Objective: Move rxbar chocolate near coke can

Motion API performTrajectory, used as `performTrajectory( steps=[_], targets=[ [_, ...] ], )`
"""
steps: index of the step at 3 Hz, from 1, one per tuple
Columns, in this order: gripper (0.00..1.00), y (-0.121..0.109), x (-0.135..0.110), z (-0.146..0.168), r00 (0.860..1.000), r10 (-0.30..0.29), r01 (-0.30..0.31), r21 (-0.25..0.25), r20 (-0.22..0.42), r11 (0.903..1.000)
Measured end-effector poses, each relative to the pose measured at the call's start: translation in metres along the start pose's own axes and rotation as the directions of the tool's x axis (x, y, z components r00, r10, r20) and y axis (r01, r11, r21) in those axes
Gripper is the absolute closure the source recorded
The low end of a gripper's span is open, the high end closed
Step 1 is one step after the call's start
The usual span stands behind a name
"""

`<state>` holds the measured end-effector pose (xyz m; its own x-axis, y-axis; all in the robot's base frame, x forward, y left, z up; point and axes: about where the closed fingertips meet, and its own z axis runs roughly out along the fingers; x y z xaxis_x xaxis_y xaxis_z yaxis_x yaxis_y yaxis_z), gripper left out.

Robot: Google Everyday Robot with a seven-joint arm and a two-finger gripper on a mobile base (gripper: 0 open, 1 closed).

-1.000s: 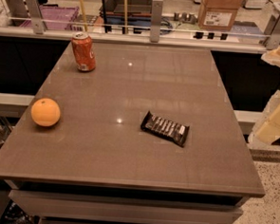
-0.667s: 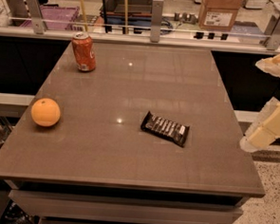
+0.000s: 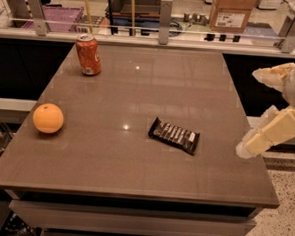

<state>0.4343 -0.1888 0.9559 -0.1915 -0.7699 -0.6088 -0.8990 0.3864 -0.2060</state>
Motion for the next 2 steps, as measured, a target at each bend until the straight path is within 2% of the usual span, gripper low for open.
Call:
performTrajectory(
  steps=[1, 2],
  targets=[
    [0.0, -0.007, 0.002, 0.012, 0.997, 0.022, -0.022, -0.002, 0.078, 0.9998],
    [0.0, -0.01, 0.003, 0.027, 0.987, 0.04, -0.042, 0.01, 0.157, 0.999]
  ],
)
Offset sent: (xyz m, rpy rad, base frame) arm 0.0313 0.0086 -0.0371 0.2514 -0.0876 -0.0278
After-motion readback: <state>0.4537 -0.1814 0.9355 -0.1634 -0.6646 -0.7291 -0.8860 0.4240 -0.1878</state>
